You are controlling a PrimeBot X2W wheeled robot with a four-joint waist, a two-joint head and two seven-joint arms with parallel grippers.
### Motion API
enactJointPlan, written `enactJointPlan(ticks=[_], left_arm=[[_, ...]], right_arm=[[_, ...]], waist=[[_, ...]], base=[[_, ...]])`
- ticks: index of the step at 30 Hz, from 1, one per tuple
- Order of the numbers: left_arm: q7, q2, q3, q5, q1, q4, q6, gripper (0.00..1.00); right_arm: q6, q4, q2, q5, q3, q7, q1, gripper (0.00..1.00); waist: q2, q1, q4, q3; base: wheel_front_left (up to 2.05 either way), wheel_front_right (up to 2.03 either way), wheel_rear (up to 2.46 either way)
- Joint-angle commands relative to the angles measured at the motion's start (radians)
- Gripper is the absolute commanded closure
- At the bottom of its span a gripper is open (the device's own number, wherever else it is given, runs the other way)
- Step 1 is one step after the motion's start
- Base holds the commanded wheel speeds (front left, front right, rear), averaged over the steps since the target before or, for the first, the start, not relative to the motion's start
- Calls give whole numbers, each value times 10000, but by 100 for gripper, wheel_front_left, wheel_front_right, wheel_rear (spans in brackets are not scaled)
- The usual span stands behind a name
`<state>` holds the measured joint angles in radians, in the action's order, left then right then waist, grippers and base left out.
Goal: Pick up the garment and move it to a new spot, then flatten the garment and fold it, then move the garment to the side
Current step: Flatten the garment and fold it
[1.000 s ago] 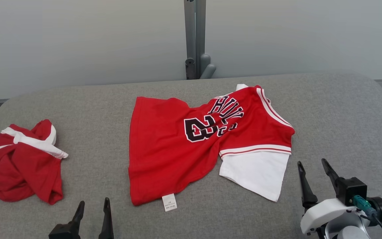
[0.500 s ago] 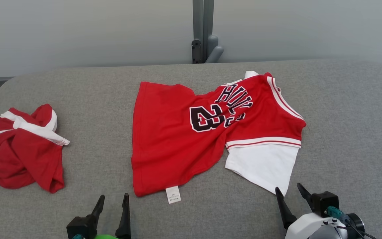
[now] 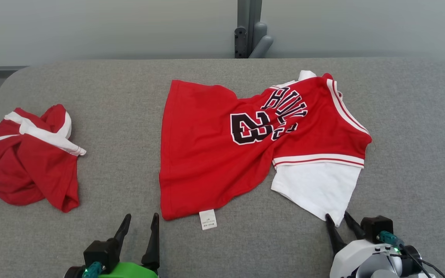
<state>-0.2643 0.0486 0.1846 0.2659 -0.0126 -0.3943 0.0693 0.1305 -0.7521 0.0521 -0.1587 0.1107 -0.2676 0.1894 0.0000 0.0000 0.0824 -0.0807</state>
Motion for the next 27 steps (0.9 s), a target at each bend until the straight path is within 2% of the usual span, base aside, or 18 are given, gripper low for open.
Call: enactJointPlan(ticks=[1, 5, 12, 27], left_arm=[[2, 36, -63, 127, -176, 80, 56, 0], [2, 34, -135, 329, -148, 171, 162, 0], [2, 34, 14, 1335, -318, -266, 514, 0], [2, 36, 180, 1822, -809, -1411, 621, 0]], right_arm=[[3, -285, -17, -75, 114, 79, -53, 100], [-6, -308, 29, -30, 33, 89, 28, 100], [-8, 990, 148, -17, -342, 40, -395, 100], [-7, 1746, 411, -70, -304, 33, -503, 100]], waist=[[0, 0, 17, -57], [0, 0, -84, -123], [0, 0, -501, -263], [0, 0, -1285, -671]], base=[[0, 0, 0], [0, 0, 0], [0, 0, 0], [0, 0, 0]])
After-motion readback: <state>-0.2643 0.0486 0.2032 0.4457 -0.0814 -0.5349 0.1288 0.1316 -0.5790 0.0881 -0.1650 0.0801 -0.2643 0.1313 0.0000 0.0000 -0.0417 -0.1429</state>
